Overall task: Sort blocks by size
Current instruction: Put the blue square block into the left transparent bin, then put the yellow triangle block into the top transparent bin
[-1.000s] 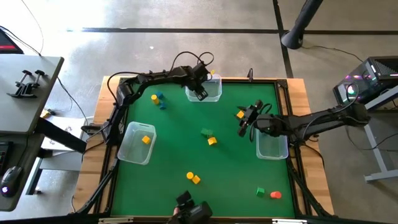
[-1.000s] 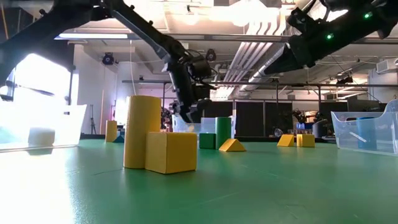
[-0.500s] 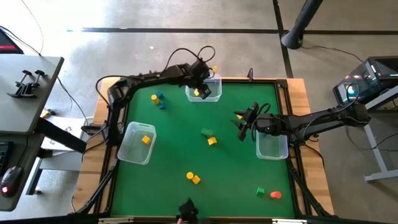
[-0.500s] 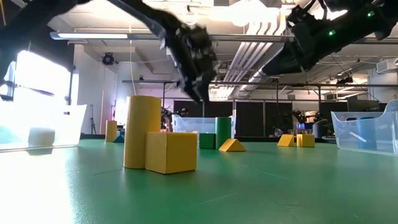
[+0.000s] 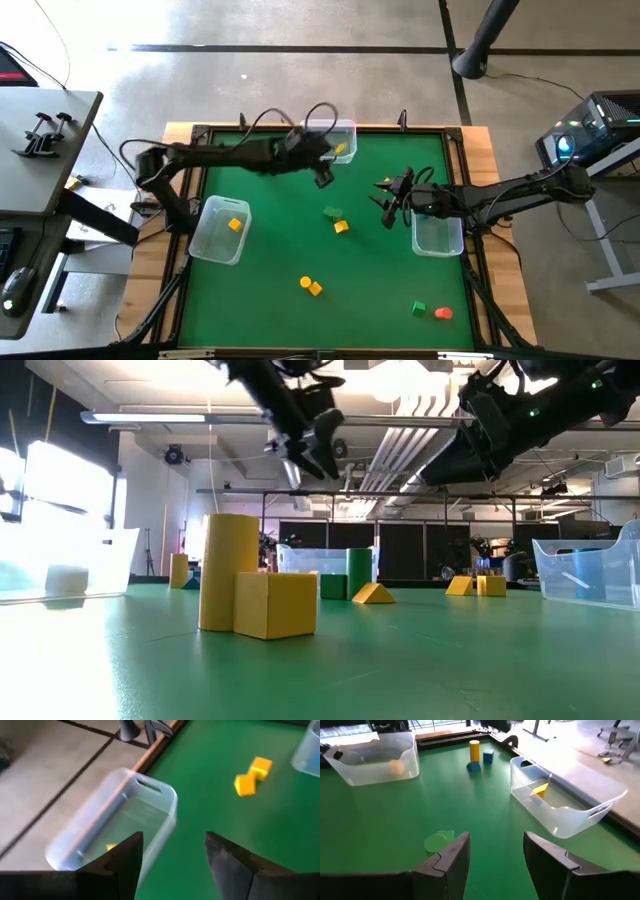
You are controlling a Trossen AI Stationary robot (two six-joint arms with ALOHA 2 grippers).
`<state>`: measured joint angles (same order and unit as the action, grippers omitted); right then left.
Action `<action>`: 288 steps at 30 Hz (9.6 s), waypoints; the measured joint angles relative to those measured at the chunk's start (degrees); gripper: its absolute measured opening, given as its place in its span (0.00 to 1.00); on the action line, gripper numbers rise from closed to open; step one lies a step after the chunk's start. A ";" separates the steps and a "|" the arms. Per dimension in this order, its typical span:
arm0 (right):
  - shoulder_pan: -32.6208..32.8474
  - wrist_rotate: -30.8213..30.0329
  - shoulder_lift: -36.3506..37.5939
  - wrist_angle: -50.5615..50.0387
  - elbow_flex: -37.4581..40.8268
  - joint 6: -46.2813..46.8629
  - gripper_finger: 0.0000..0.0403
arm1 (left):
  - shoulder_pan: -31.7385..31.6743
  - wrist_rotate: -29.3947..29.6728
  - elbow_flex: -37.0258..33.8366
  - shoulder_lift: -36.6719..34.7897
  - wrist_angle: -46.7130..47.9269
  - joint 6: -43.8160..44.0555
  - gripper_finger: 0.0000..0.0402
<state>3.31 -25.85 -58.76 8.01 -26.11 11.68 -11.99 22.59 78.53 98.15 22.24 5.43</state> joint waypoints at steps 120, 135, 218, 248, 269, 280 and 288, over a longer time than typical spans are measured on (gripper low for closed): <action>5.12 3.87 -16.85 19.67 0.00 -0.10 0.44 | 30.95 32.30 -14.04 -14.87 2.30 15.24 0.25; 4.94 3.91 -16.85 20.81 -0.02 -1.63 0.44 | 41.97 4.87 -14.09 -18.36 65.06 91.33 0.26; -33.54 24.00 -27.84 -35.36 -15.09 -8.28 0.62 | 29.15 25.98 -38.78 -15.39 -38.01 12.31 0.57; -29.92 24.61 -27.19 -32.71 -27.79 -11.82 0.07 | 27.37 26.01 -38.81 -10.51 -43.03 12.35 0.57; -35.29 25.48 -52.10 -30.37 -56.36 -19.67 0.00 | 27.39 26.01 -38.81 -10.51 -42.84 12.42 0.57; -36.15 28.44 -59.85 -35.05 -63.10 -19.66 0.03 | 27.39 26.01 -38.81 -10.51 -42.86 12.95 0.57; -36.34 28.09 -56.26 -37.51 -63.10 -22.04 0.26 | 27.71 26.01 -38.81 -10.51 -42.86 14.45 0.57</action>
<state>-33.03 2.24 -115.02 -29.50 -89.21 -10.36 15.72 48.60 39.72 87.64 -20.62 19.88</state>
